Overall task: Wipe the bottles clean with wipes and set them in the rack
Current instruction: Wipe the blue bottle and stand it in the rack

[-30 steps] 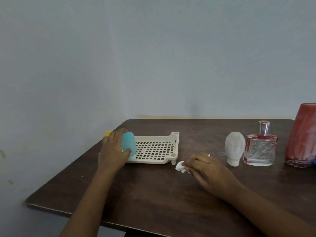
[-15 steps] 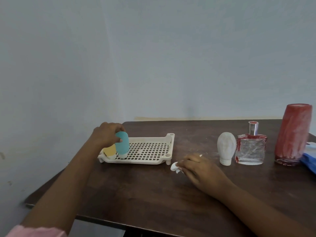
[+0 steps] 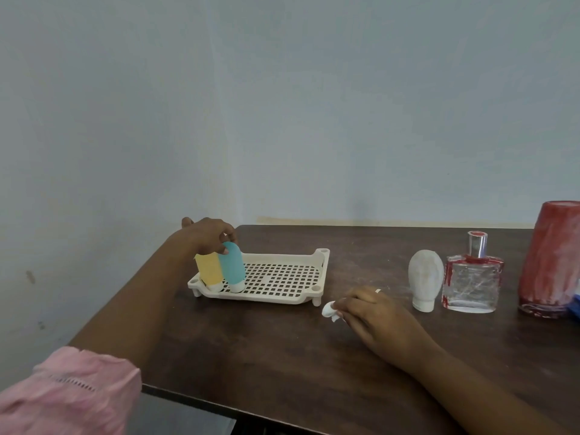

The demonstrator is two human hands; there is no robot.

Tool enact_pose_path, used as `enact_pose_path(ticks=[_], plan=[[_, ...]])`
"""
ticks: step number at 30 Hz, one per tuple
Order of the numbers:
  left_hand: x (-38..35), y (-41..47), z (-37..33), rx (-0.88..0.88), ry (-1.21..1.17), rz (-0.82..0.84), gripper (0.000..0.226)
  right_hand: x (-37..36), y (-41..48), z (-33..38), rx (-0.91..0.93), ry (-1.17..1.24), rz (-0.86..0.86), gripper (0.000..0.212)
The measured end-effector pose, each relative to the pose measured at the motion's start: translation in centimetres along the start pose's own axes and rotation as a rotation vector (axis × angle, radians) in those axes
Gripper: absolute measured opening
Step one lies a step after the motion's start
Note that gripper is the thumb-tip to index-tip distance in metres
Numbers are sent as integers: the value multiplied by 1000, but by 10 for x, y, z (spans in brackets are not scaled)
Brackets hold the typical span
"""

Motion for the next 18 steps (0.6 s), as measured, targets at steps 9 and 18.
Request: enact_pose_path(ticks=[9,18], plan=[[-2,1,-5,-1,4,-16,28,-1,-1,0,-3,2,3,27],[-7,-2,-6,15,-12,12,33,-1,-1,-2,8,25,-20,24]])
Point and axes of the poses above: each hand's wrist, its own y-axis towards the middle knuckle, its own x-axis out of the back of the hand, z = x × y, the point moved 7 cm from there along y, towards the middle knuckle, and after that the axes turned 3 degrees about z, right-handed, at the moved point
